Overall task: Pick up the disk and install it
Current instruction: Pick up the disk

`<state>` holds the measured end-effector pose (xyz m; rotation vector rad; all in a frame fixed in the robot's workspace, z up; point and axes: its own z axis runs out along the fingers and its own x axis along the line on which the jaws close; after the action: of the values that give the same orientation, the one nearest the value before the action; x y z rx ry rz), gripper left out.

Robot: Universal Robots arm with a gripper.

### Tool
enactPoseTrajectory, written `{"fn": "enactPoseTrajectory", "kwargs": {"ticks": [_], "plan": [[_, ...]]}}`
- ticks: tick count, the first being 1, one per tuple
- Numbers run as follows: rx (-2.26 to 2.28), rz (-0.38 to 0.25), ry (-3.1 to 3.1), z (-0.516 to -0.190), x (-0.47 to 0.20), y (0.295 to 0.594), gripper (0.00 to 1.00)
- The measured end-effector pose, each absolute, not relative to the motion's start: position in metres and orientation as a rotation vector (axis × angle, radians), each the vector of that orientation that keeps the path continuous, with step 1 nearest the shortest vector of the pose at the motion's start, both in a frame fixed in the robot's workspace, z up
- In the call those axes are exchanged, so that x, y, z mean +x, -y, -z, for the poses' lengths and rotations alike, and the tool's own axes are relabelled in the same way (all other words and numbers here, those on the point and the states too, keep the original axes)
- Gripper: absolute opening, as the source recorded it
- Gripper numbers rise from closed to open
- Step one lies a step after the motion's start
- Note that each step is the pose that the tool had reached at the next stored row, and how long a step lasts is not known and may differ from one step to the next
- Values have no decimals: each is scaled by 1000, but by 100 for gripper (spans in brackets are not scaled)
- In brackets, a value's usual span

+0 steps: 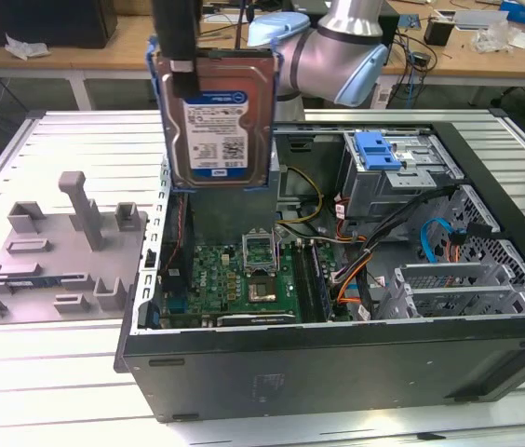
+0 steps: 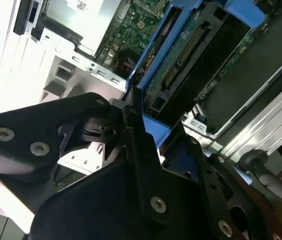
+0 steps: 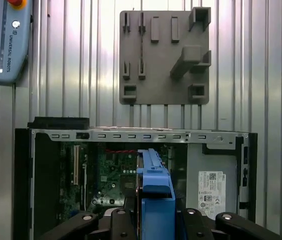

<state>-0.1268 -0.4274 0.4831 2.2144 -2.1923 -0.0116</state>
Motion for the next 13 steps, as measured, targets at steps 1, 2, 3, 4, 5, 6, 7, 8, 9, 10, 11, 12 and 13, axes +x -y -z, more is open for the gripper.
{"fn": "enactPoseTrajectory", "kwargs": {"ticks": [1, 2, 3, 4, 5, 6, 7, 8, 9, 10, 11, 12, 13], "plan": [[2214, 14, 2191, -484, -121, 430, 37], [2213, 15, 2191, -484, -119, 431, 37], [2212, 16, 2190, -484, -116, 432, 37], [2211, 19, 2189, -484, -110, 434, 37], [2210, 21, 2188, -484, -104, 437, 37], [2210, 22, 2188, -484, -101, 438, 37], [2209, 23, 2187, -484, -96, 440, 37], [2209, 25, 2186, -484, -92, 441, 37], [2208, 26, 2186, -484, -88, 443, 37], [2208, 27, 2185, -484, -83, 444, 37], [2207, 29, 2184, -484, -77, 447, 37], [2206, 30, 2183, -484, -72, 449, 37], [2205, 32, 2183, -484, -67, 450, 37]]}}
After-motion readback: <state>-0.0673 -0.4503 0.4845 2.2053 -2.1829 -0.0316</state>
